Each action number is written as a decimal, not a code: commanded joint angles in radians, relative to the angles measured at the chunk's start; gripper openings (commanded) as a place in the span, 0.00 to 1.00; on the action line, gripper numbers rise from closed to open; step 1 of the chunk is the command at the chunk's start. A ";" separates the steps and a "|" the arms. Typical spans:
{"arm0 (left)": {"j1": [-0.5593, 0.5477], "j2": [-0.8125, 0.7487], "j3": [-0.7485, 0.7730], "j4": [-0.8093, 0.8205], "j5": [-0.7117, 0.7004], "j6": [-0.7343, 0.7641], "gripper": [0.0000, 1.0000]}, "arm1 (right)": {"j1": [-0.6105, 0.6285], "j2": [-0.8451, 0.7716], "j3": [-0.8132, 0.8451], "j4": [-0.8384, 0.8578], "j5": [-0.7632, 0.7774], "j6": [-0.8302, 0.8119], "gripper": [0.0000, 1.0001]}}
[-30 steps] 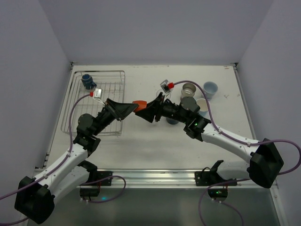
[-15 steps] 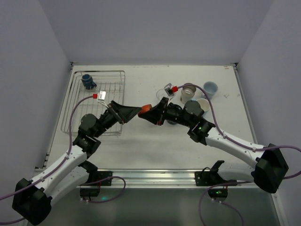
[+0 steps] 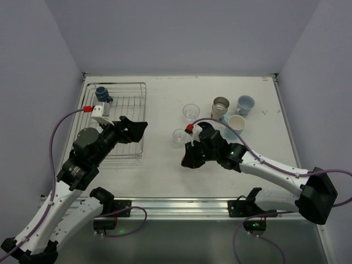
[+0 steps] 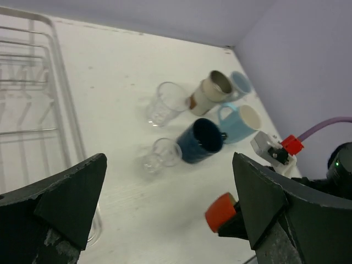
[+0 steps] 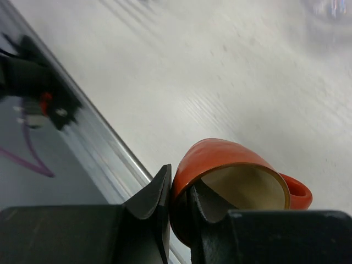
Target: Unload the cups from the dish rack
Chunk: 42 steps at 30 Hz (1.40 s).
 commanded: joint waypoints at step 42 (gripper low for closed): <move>0.022 0.289 0.119 -0.075 -0.416 0.174 1.00 | 0.191 0.076 0.259 -0.173 0.501 -0.084 0.79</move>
